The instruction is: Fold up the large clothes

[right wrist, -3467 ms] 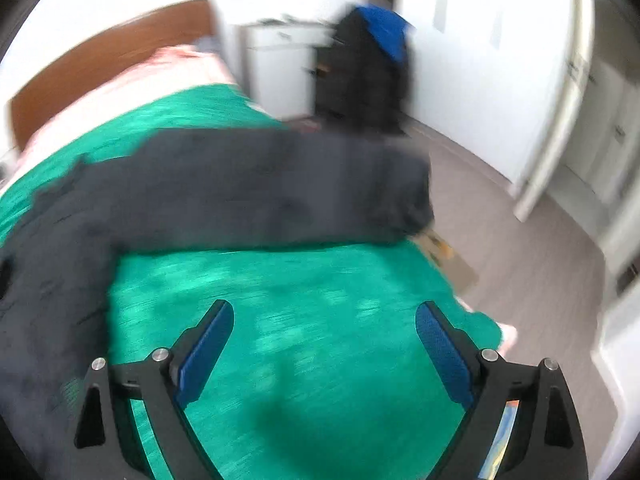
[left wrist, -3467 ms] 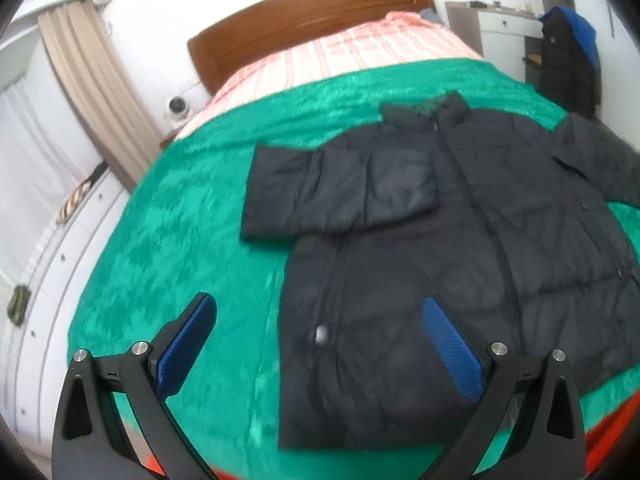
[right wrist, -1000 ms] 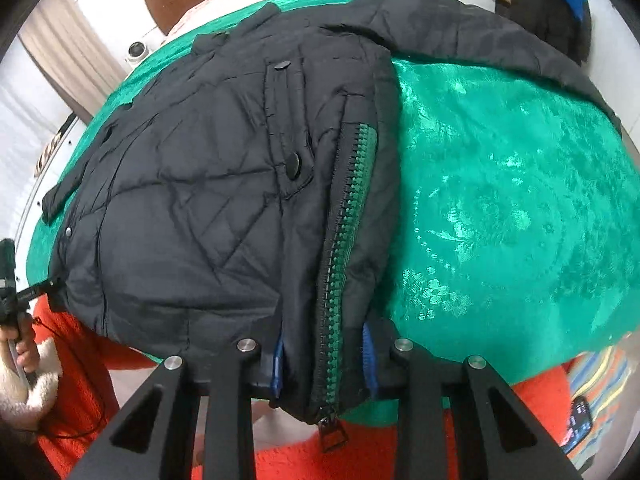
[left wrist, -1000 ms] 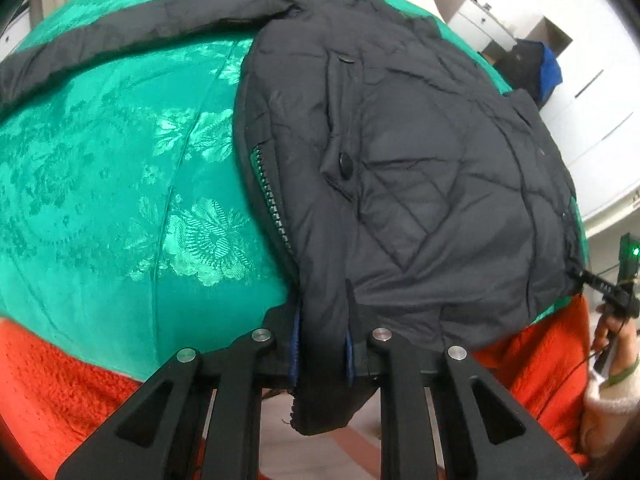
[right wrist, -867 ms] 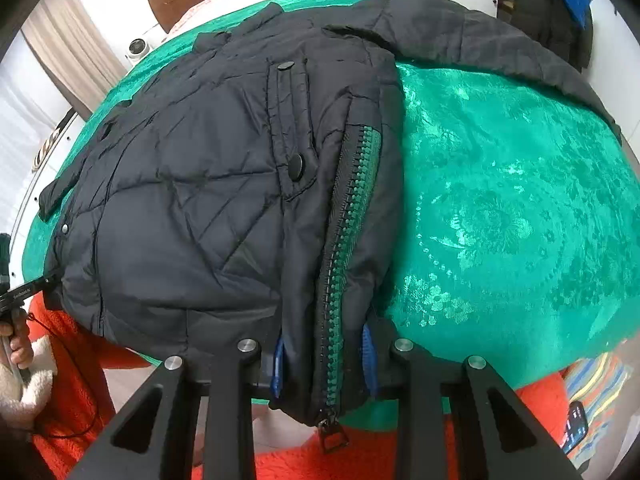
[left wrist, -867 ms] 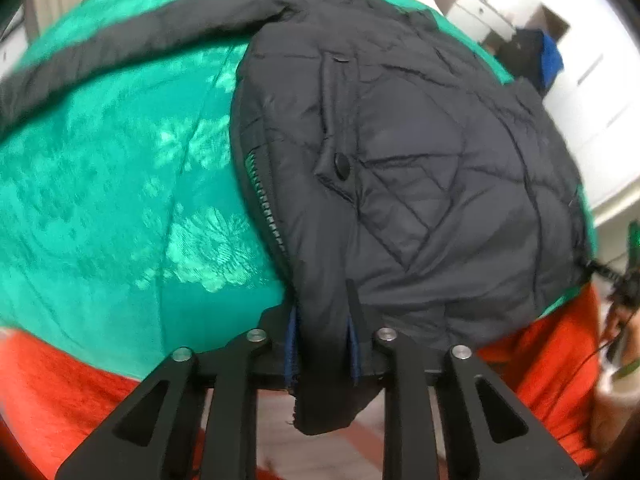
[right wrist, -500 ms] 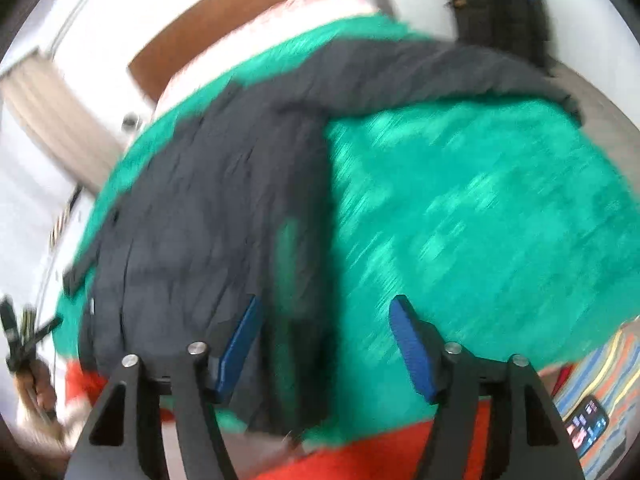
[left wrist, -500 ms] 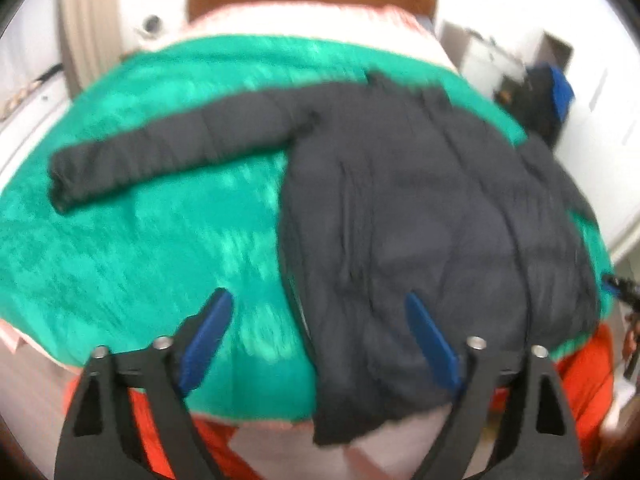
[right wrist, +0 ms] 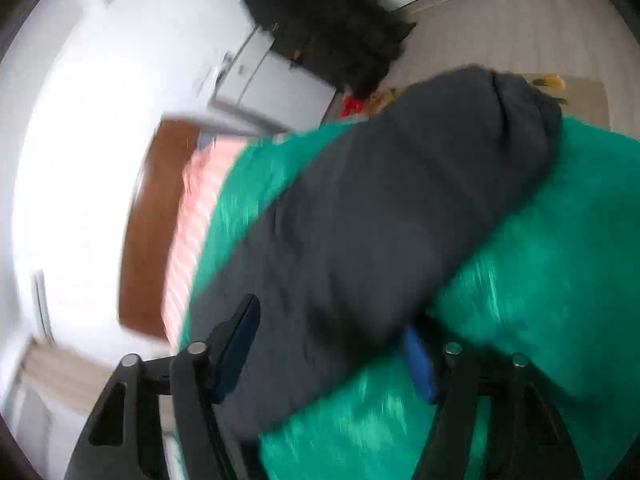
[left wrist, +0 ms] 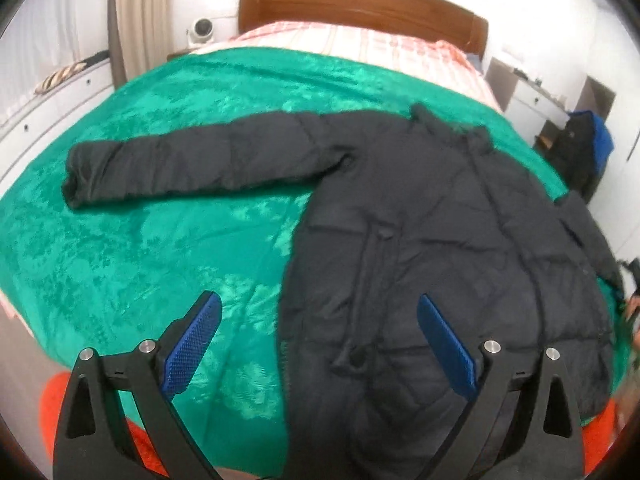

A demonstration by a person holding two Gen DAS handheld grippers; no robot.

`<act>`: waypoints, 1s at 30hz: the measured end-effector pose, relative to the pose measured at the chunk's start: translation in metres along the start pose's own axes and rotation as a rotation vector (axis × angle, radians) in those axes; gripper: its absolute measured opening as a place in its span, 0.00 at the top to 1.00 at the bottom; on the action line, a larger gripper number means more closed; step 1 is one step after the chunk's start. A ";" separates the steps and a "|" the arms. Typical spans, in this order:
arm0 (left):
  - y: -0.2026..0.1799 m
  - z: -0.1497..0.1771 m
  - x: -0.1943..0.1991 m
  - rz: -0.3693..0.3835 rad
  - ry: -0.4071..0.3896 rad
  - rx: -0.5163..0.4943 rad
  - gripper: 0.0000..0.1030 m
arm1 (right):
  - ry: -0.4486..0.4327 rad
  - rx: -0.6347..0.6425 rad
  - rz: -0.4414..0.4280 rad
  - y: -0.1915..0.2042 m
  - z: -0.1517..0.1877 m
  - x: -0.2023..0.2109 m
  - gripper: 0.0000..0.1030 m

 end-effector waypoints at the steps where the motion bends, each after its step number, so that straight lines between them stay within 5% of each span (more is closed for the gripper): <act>1: 0.003 0.001 -0.001 -0.013 -0.003 -0.002 0.04 | -0.023 -0.017 0.001 0.001 -0.007 -0.003 0.49; 2: 0.008 0.002 -0.003 -0.032 -0.012 -0.005 0.04 | -0.038 -0.004 0.016 0.005 -0.013 -0.003 0.69; 4: 0.019 0.001 -0.006 -0.072 -0.030 -0.002 0.04 | -0.081 0.112 0.076 0.028 -0.020 0.004 0.86; 10: 0.061 0.011 -0.025 -0.143 -0.045 0.093 0.04 | -0.184 0.657 -0.028 0.199 0.009 0.059 0.86; 13: 0.078 0.021 -0.035 -0.149 -0.031 0.151 0.04 | -0.166 0.954 -0.166 0.308 0.084 0.074 0.86; 17: 0.095 0.027 -0.036 -0.174 -0.060 0.169 0.04 | -0.038 1.203 -0.341 0.397 0.213 0.071 0.86; 22: 0.107 0.030 -0.038 -0.208 -0.078 0.163 0.04 | 0.184 1.366 -0.391 0.429 0.375 0.020 0.83; 25: 0.110 0.033 -0.041 -0.206 -0.062 0.174 0.04 | 0.404 1.374 -0.343 0.401 0.461 -0.021 0.37; 30: 0.113 0.036 -0.045 -0.207 -0.035 0.175 0.04 | 0.543 1.365 -0.357 0.342 0.531 -0.013 0.36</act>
Point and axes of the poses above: each gripper's, at about its wrist camera, not at the fingertips, and x roughly against the way its jaws point, y to its left, z to its underside, the point moved 4 cm from there along -x, roughly the way its jaws point, and after that the axes turned 8 degrees about -y, right-handed, at the moved point
